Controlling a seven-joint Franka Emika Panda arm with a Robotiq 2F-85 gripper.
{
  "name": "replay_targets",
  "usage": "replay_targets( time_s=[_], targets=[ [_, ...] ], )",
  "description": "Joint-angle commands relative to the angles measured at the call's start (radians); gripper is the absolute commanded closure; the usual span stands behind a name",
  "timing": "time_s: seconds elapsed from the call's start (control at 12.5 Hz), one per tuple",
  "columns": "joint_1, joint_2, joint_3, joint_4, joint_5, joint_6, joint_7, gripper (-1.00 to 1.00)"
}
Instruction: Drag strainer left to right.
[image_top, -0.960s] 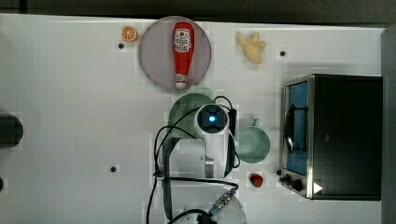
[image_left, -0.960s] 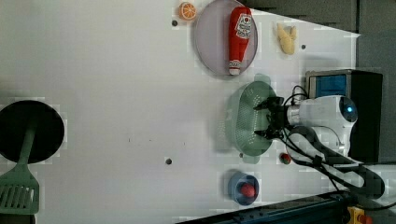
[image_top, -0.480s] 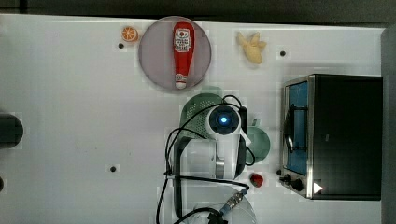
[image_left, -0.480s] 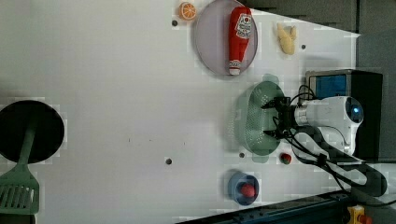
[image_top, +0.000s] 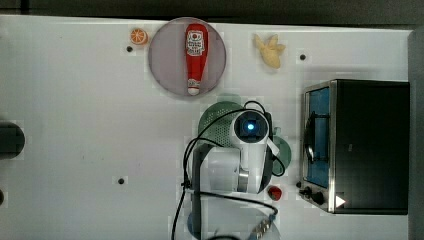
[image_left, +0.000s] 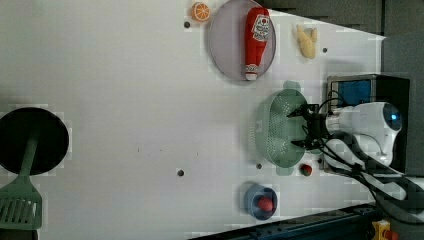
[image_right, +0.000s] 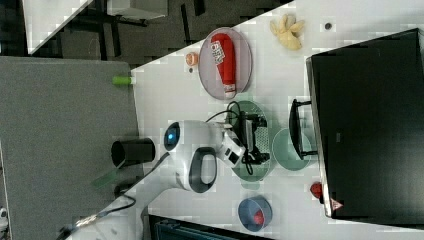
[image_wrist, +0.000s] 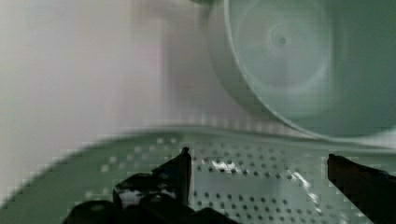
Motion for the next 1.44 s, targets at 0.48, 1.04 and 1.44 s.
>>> replay_targets(
  time_s=[0.48, 1.04, 1.44],
  targets=[
    [0.005, -0.459, 0.059, 0.271, 0.002, -0.615, -0.586, -1.00],
    [0.008, -0.563, 0.072, 0.555, 0.009, -1.054, -0.745, -1.00],
    [0.008, -0.553, 0.070, 0.560, 0.009, -1.054, -0.746, -1.00]
  ],
)
